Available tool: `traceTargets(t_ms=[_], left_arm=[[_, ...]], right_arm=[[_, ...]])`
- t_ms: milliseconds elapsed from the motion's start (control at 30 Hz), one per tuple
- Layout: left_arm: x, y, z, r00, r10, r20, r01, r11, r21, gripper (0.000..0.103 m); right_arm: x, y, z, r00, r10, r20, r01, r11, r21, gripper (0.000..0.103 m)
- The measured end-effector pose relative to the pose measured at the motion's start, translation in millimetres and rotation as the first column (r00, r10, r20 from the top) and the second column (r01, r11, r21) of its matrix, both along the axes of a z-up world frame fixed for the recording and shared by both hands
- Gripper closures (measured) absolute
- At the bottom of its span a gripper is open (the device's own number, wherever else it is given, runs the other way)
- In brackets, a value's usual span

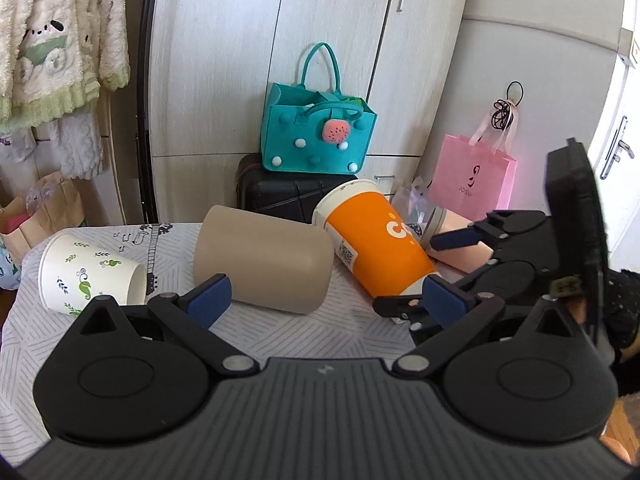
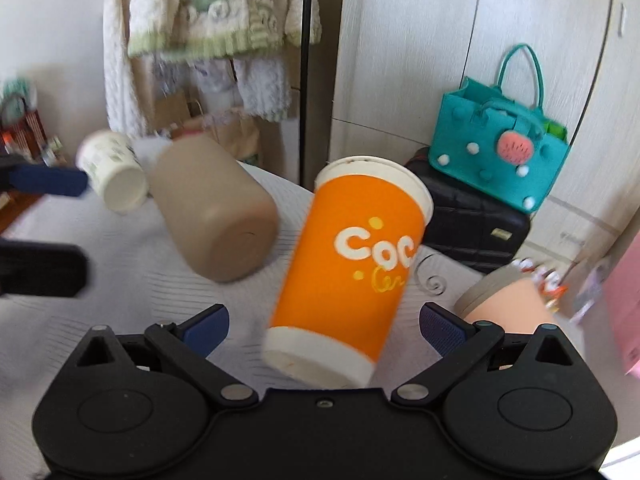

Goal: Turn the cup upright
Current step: 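Close the right gripper around the orange cup near its base, then rotate the right gripper to tilt the orange cup rim-up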

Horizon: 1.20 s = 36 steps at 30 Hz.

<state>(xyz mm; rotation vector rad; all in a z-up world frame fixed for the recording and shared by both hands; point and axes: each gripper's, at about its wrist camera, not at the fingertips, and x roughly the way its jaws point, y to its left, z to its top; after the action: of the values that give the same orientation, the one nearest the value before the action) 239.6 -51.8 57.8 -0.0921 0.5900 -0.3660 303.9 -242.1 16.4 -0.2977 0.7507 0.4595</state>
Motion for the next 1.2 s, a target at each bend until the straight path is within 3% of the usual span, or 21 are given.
traceTargets(t_ms=[67, 167, 267, 567, 1200], left_arm=[[-1, -1, -1, 1.0, -0.002, -0.005, 0.002, 1.0, 0.01, 0.0], [-2, -1, -2, 1.0, 0.0, -0.007, 0.0, 1.0, 0.01, 0.0], [-3, -1, -2, 1.0, 0.008, -0.008, -0.007, 1.0, 0.013, 0.0], [-13, -6, -1, 0.999, -0.029, -0.037, 0.029, 1.0, 0.007, 0.0], [-74, 1, 8, 0.996, -0.072, -0.05, 0.071, 0.997, -0.017, 0.0]], right_arm=[[5, -2, -2, 1.0, -0.004, -0.025, 0.004, 1.0, 0.013, 0.003], [11, -3, -8, 0.998, -0.015, -0.064, 0.017, 1.0, 0.024, 0.022], [9, -9, -6, 0.997, -0.046, -0.063, 0.049, 0.998, 0.047, 0.027], [-17, -25, 3, 0.987, -0.116, -0.108, 0.125, 0.989, 0.082, 0.028], [-122, -25, 24, 0.994, -0.089, -0.066, 0.098, 0.986, 0.134, 0.029]])
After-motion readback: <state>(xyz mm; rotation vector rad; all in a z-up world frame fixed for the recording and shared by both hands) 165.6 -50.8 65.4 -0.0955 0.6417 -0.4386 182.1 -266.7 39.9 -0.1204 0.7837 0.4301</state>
